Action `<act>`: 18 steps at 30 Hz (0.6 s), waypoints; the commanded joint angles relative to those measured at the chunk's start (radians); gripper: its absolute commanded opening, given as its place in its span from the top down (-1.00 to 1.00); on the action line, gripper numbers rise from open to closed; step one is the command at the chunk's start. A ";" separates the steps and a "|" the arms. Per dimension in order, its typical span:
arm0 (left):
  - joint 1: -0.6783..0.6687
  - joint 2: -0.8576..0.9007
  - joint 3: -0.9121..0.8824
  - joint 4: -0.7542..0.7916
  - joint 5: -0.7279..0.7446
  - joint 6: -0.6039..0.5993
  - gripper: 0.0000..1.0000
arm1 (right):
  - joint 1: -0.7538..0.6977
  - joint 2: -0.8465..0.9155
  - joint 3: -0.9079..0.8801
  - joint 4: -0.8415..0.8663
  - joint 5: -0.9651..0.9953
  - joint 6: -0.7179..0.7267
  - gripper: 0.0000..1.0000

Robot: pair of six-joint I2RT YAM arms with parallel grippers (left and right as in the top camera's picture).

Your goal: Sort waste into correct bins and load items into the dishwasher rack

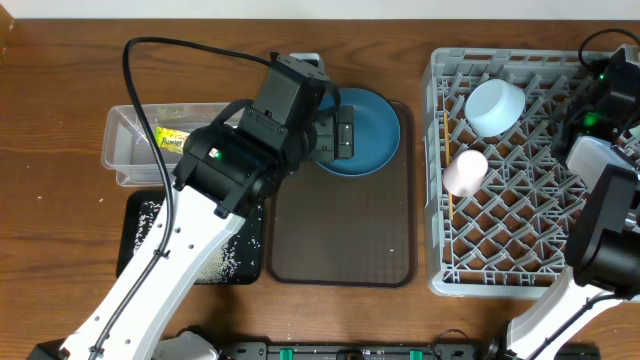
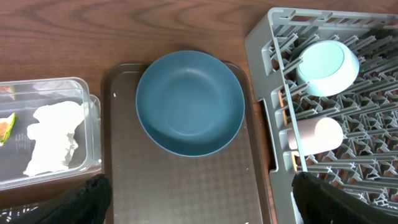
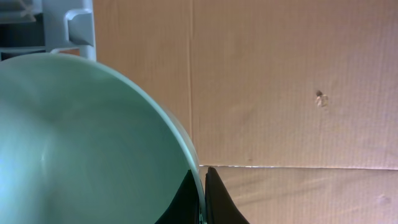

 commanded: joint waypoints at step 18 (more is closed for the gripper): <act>0.002 0.002 0.003 -0.003 -0.006 0.010 -0.92 | -0.002 0.031 -0.007 -0.158 -0.019 0.139 0.97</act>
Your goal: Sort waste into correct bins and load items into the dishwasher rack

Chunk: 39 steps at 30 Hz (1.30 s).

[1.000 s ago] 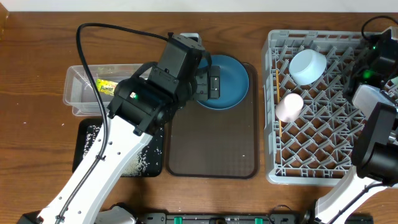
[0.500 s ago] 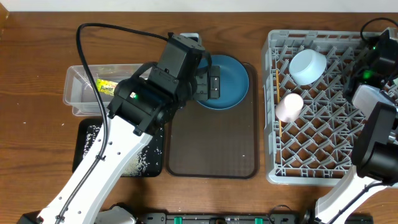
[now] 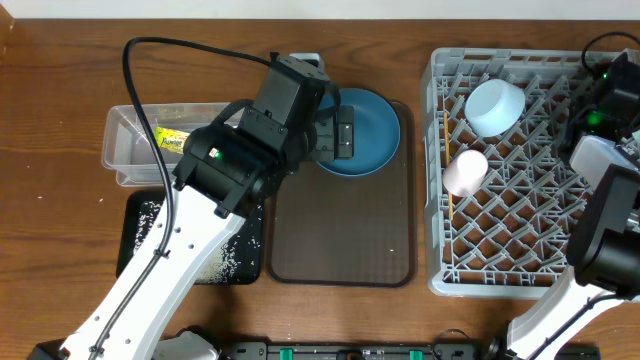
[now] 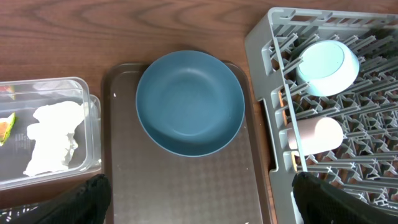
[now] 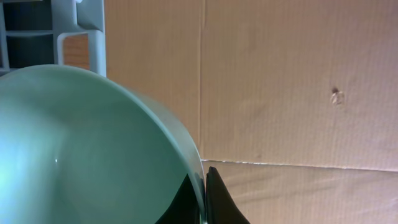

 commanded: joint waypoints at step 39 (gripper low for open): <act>0.002 0.002 0.003 -0.003 -0.005 0.010 -0.92 | 0.225 -0.349 -0.024 -0.571 -0.396 0.763 -0.18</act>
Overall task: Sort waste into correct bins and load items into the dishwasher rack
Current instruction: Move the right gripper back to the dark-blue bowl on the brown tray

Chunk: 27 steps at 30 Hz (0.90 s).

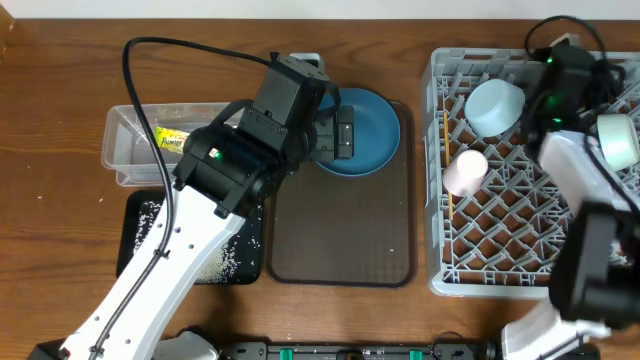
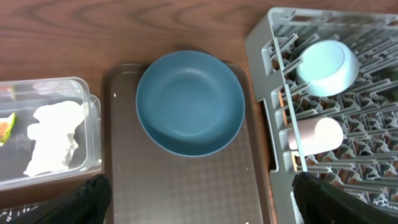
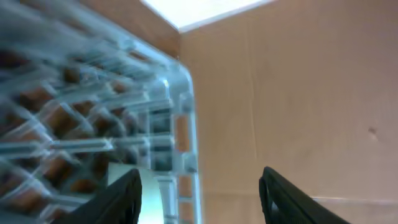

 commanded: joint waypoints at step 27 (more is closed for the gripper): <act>0.002 0.002 0.003 -0.003 -0.006 0.010 -0.92 | 0.592 -0.153 -0.001 -0.426 -0.706 1.081 -0.01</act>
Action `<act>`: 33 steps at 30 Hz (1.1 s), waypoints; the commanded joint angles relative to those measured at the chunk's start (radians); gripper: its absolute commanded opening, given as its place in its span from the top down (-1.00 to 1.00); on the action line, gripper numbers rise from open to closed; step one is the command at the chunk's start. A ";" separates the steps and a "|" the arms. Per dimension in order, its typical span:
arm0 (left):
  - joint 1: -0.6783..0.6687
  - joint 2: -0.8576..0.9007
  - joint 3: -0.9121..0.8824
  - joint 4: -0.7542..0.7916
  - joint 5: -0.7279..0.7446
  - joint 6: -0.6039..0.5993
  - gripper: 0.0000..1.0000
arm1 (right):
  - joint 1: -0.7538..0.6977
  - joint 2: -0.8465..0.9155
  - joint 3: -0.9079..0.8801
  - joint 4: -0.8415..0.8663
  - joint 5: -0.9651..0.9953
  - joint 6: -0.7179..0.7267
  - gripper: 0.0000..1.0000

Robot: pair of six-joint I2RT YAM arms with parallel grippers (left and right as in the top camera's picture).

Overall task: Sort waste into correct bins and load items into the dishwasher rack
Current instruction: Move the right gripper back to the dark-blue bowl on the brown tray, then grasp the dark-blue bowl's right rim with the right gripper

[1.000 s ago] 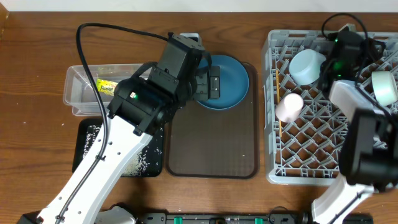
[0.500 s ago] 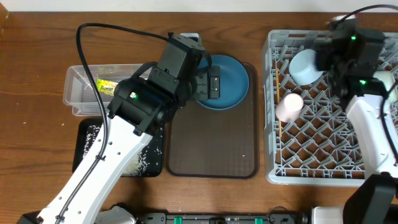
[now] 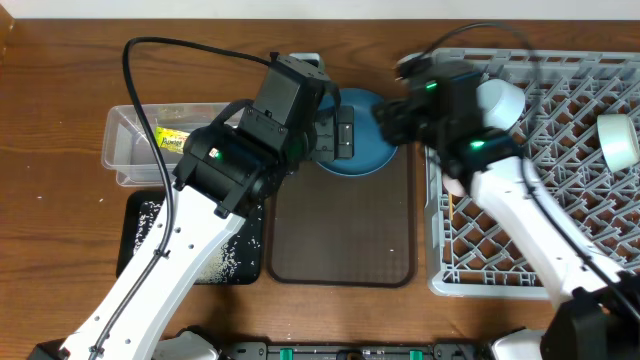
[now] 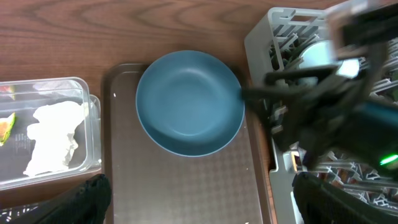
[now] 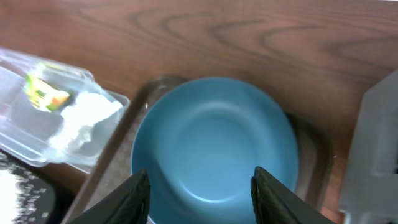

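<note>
A blue plate (image 3: 365,152) lies at the far end of the brown tray (image 3: 340,235). My right gripper (image 3: 392,122) hangs over the plate's right side. In its wrist view the blue plate (image 5: 214,134) fills the space beyond the open right gripper (image 5: 202,199), which holds nothing. My left gripper (image 3: 335,135) hovers at the plate's left edge. It is open too, and its wrist view shows the left gripper (image 4: 199,205) above the plate (image 4: 189,102). The grey dishwasher rack (image 3: 560,215) holds a pale bowl (image 3: 502,100) and a mint bowl (image 3: 620,142).
A clear bin (image 3: 135,150) with a wrapper and crumpled paper stands left of the tray. Below it lies a black tray (image 3: 150,235) strewn with white grains. My right arm (image 4: 323,118) stretches from the rack across to the plate.
My right gripper has moved from above the back of the rack leftward to the blue plate, still open. The left arm has not moved.
My right gripper was shut on the mint bowl at the rack's far right side at the first two moments. Then the bowl lay in the rack and the gripper stood open over it. Now it is above the blue plate. My left arm stayed put.
</note>
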 commanded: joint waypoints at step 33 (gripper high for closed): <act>0.002 0.002 0.003 -0.003 -0.005 0.010 -0.92 | 0.150 0.246 -0.003 -0.179 0.439 0.402 0.07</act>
